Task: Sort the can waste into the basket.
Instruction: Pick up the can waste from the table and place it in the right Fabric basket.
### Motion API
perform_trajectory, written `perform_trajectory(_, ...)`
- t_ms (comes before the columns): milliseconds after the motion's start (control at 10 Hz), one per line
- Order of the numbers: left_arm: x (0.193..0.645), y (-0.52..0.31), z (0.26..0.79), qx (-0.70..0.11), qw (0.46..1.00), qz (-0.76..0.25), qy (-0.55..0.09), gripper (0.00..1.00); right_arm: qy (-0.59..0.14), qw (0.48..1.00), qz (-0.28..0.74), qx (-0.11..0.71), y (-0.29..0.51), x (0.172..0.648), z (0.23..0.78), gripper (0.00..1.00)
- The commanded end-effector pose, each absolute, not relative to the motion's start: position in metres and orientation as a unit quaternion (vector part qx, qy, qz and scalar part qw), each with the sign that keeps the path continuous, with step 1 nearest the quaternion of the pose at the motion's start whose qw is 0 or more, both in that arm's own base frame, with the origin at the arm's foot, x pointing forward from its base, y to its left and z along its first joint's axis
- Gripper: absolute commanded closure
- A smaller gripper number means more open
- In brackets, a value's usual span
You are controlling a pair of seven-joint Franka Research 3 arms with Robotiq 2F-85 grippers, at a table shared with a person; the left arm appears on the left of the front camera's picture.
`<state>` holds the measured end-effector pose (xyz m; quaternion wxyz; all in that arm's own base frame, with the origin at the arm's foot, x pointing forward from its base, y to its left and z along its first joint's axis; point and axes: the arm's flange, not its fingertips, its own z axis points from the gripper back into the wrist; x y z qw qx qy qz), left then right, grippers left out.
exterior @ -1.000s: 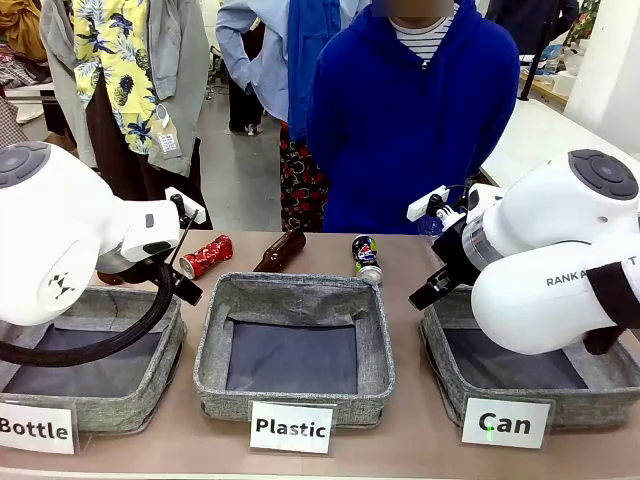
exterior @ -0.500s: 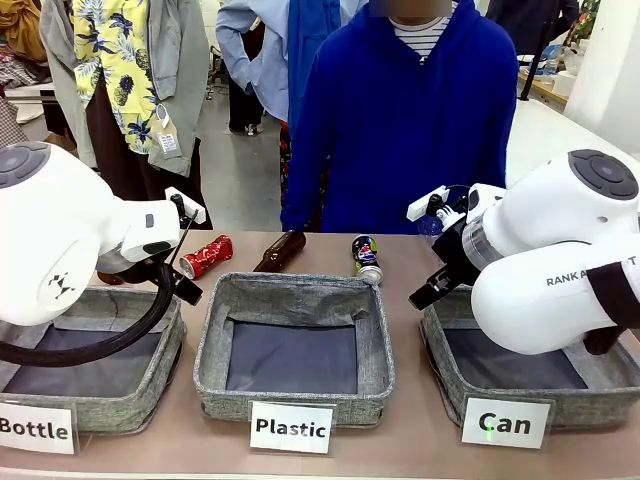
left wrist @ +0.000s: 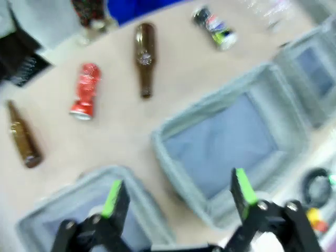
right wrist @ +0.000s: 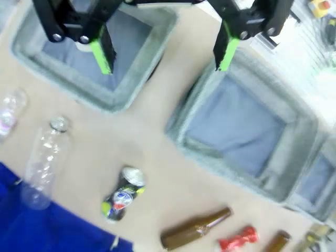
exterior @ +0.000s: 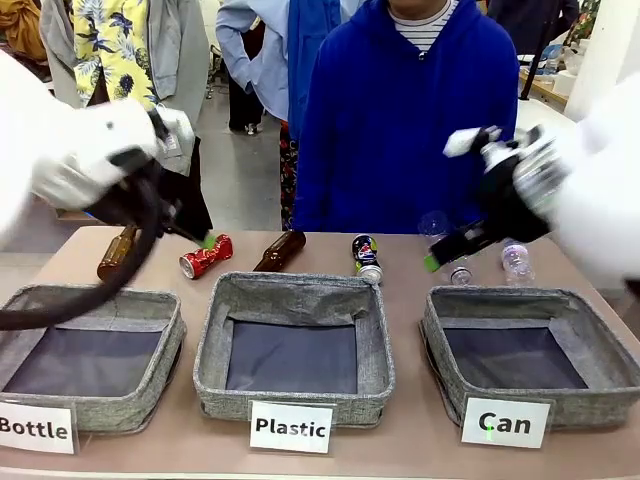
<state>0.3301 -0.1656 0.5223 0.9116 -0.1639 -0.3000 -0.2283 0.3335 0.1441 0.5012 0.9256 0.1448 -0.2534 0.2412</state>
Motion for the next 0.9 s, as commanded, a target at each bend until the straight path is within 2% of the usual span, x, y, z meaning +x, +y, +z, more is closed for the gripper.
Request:
perform_trajectory(0, 0.301, -0.099, 0.548, -0.28, 0.891, -0.24, -0.266, 0.0, -0.237, 0.922, 0.192, 0.237, 0.084, 0.311, 0.537, 0.0)
perform_trajectory(200, 0.305, -0.006, 0.541, -0.374, 0.872, -0.183, -0.258, 0.0, -0.255, 0.885, 0.094, 0.377, -0.006, 0.309, 0.538, 0.0)
perform_trajectory(400, 0.3, 0.082, 0.494, -0.463, 0.843, -0.049, -0.269, 0.0, -0.271, 0.842, -0.022, 0.466, -0.085, 0.307, 0.502, 0.0)
perform_trajectory(600, 0.297, 0.13, 0.45, -0.485, 0.829, 0.075, -0.269, 0.0, -0.266, 0.815, -0.1, 0.505, -0.122, 0.309, 0.464, 0.0)
perform_trajectory(700, 0.294, 0.137, 0.437, -0.48, 0.827, 0.123, -0.266, 0.0, -0.275, 0.797, -0.098, 0.528, -0.129, 0.31, 0.452, 0.0)
perform_trajectory(800, 0.295, 0.139, 0.434, -0.45, 0.834, 0.152, -0.28, 0.0, -0.261, 0.829, -0.087, 0.486, -0.139, 0.305, 0.49, 0.0)
